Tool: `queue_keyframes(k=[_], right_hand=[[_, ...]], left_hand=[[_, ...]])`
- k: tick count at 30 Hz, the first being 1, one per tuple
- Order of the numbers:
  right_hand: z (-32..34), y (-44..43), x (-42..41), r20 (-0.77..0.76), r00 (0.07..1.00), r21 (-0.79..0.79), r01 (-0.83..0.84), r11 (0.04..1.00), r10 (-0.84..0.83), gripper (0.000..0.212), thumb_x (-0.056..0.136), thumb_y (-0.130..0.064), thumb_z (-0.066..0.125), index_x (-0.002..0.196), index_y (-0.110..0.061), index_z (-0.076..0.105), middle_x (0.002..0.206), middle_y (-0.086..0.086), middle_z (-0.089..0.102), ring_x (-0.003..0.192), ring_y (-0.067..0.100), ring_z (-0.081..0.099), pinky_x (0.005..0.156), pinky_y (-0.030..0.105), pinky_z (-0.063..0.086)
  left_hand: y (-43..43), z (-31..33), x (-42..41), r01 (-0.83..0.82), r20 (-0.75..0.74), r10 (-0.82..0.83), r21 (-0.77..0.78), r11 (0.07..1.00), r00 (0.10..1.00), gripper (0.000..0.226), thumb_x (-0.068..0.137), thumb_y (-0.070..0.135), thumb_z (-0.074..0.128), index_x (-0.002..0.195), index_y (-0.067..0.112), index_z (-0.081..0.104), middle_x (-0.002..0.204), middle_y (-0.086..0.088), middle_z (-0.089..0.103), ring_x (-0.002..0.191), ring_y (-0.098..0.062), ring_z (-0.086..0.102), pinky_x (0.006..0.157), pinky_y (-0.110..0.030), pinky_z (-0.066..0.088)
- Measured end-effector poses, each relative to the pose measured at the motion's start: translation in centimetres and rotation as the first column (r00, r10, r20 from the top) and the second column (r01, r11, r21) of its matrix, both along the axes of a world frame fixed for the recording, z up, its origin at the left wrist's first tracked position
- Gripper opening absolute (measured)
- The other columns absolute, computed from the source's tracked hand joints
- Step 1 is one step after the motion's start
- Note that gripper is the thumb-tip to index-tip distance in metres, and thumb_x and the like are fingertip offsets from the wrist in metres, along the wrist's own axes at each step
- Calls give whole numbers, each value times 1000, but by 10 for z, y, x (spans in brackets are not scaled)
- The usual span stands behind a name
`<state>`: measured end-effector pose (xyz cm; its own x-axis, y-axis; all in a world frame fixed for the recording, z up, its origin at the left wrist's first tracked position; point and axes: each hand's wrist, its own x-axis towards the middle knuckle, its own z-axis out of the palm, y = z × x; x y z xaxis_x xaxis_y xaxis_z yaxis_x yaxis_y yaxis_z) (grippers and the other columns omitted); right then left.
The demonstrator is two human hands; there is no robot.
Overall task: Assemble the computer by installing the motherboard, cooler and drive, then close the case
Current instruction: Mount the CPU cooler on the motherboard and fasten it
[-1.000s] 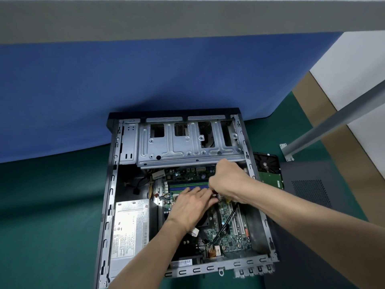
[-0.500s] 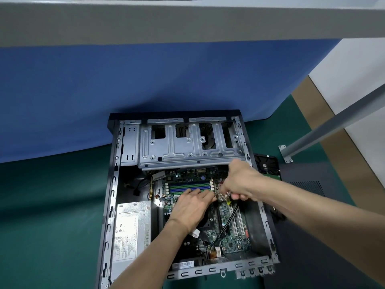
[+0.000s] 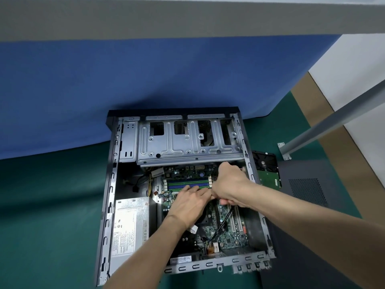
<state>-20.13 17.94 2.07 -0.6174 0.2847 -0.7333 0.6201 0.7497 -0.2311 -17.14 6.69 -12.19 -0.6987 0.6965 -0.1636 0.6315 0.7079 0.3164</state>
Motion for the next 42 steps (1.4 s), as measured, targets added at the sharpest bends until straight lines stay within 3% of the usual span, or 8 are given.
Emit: queue_keyframes(k=[4, 8, 14, 21, 28, 34, 38, 42], right_hand=[[17, 15, 6, 115, 955, -139, -257, 956, 274, 35, 93, -29, 59, 100, 3, 46, 74, 15, 64, 41, 21, 57, 37, 22, 40], [15, 17, 17, 6, 411, 277, -877, 393, 912, 32, 85, -3, 62, 113, -7, 50, 105, 13, 60, 95, 34, 62, 67, 35, 39], [3, 22, 8, 62, 971, -188, 240, 953, -232, 17, 88, 3, 62, 100, 6, 51, 57, 15, 58, 31, 17, 51, 32, 21, 37], [11, 21, 22, -73, 617, 246, -750, 614, 784, 42, 83, -9, 67, 120, -6, 48, 108, 14, 60, 95, 34, 64, 67, 34, 40], [2, 11, 2, -17, 999, -76, 43, 996, -44, 14, 91, -6, 59, 85, 1, 48, 65, 15, 63, 36, 19, 56, 33, 21, 40], [7, 23, 22, -64, 602, 273, -757, 594, 796, 33, 86, -10, 65, 117, -7, 52, 108, 13, 61, 99, 33, 62, 76, 39, 47], [-4, 19, 6, -69, 997, -35, -49, 998, 46, 18, 80, 0, 72, 86, 3, 56, 63, 12, 65, 45, 19, 62, 41, 25, 49], [-5, 35, 7, 54, 956, -172, 292, 941, -287, 13, 80, 1, 71, 80, 3, 59, 53, 13, 58, 35, 16, 47, 33, 18, 31]], left_hand=[[0, -1, 1, 1, -20, -1, -6, 1000, 1000, 35, 89, 10, 47, 123, 19, 45, 127, -4, 58, 119, -27, 51, 106, -42, 32], [0, -3, 3, 8, -29, -9, -33, 999, 1000, 49, 86, 6, 52, 132, 17, 39, 134, -7, 53, 126, -26, 45, 109, -44, 29], [2, -3, 2, -3, -50, 3, 5, 1000, 999, 28, 93, 15, 43, 120, 21, 41, 120, -3, 61, 108, -24, 54, 99, -40, 37], [1, -7, 2, 14, -46, -16, -46, 999, 999, 48, 84, 7, 56, 128, 20, 41, 128, -2, 57, 118, -25, 50, 106, -43, 31], [2, -6, 0, -5, -44, 4, -5, 1000, 999, 28, 97, 19, 41, 125, 21, 43, 124, -2, 60, 114, -25, 54, 104, -41, 35], [2, -3, 2, 13, -6, -14, -42, 999, 1000, 40, 88, 10, 51, 126, 22, 43, 130, -2, 57, 122, -25, 50, 109, -42, 32], [1, -2, 0, -8, -30, 9, 27, 1000, 1000, 18, 100, 31, 30, 111, 22, 40, 115, -3, 64, 105, -24, 57, 99, -40, 38], [5, 1, -1, -33, -65, 36, 38, 999, 997, 53, 92, 60, 4, 110, 20, 34, 102, -5, 66, 90, -22, 60, 91, -36, 41]])
